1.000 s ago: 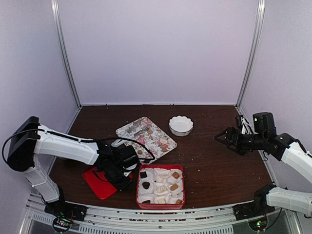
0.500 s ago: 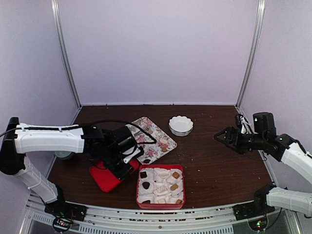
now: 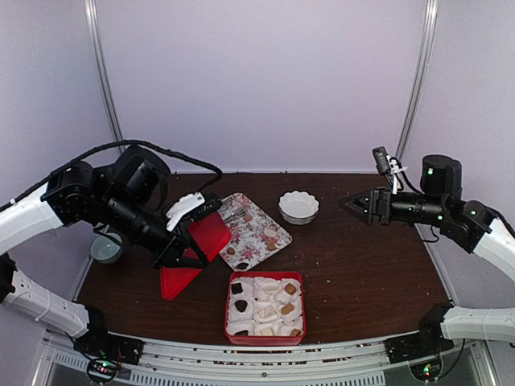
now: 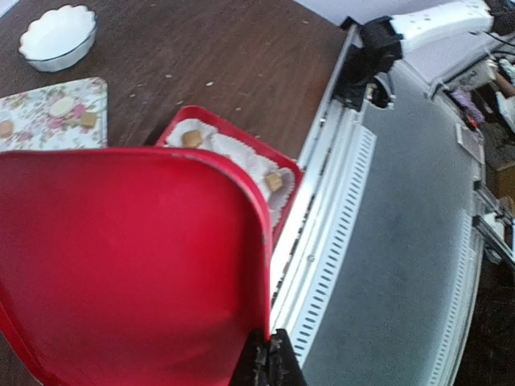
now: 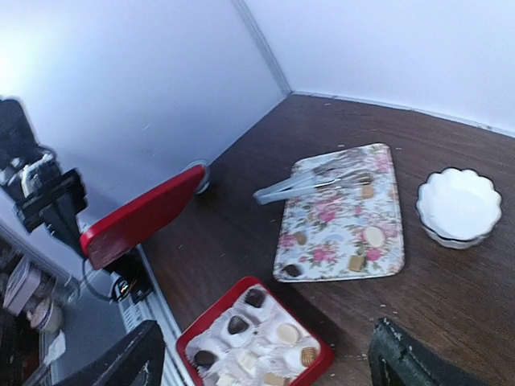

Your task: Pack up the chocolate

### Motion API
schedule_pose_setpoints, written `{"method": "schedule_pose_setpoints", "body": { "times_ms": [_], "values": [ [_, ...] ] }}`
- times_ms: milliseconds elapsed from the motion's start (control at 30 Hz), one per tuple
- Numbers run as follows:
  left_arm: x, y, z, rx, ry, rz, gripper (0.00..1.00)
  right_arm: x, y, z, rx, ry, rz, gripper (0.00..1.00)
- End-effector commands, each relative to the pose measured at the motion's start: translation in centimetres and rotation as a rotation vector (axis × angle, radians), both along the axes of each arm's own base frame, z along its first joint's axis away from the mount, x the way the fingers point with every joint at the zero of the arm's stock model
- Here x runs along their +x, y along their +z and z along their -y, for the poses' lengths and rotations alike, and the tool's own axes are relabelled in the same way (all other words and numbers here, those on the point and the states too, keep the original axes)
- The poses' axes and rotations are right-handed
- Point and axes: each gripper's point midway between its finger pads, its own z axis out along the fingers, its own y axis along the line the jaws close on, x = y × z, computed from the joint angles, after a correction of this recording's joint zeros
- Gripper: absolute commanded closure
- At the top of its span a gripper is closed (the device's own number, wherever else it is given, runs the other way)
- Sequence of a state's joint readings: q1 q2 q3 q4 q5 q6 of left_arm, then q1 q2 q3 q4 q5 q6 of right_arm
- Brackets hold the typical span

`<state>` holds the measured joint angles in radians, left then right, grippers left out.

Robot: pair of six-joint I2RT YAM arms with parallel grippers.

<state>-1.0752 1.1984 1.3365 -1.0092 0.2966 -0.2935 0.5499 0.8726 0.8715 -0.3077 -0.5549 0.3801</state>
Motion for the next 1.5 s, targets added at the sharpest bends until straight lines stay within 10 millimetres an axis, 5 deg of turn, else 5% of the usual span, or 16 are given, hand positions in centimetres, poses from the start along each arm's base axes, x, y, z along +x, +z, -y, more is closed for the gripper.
{"method": "schedule_pose_setpoints", "body": {
  "times_ms": [0, 200, 367, 600, 1033, 1300, 1467],
  "values": [
    [-3.9, 3.3, 1.4, -0.172, -0.241, -0.056, 1.00, -3.9, 2.6, -3.2, -0.096, 0.201, 0.196, 0.13],
    [-6.7, 4.7, 1.4, -0.262, -0.380, -0.138, 1.00, -9.5, 4.2, -5.5, -0.215, 0.347, 0.410, 0.20],
    [-8.0, 5.7, 1.8, -0.300, -0.455, -0.204, 1.00, -11.8, 3.6, -6.6, -0.354, 0.417, 0.542, 0.20],
    [-9.3, 6.5, 3.0, -0.321, -0.536, -0.289, 1.00, -13.3, 4.5, -9.4, -0.401, 0.487, 0.670, 0.21],
    [-11.4, 6.3, 5.4, -0.300, -0.636, -0.351, 1.00, -16.1, 2.7, -14.7, -0.448, 0.669, 0.762, 0.15],
    [-11.3, 6.8, 6.1, -0.305, -0.639, -0.344, 1.00, -17.7, 1.3, -16.4, -0.474, 0.758, 0.798, 0.24],
    [-11.2, 7.0, 6.2, -0.308, -0.637, -0.332, 1.00, -18.7, 0.7, -17.2, -0.461, 0.821, 0.785, 0.39]
  ]
}}
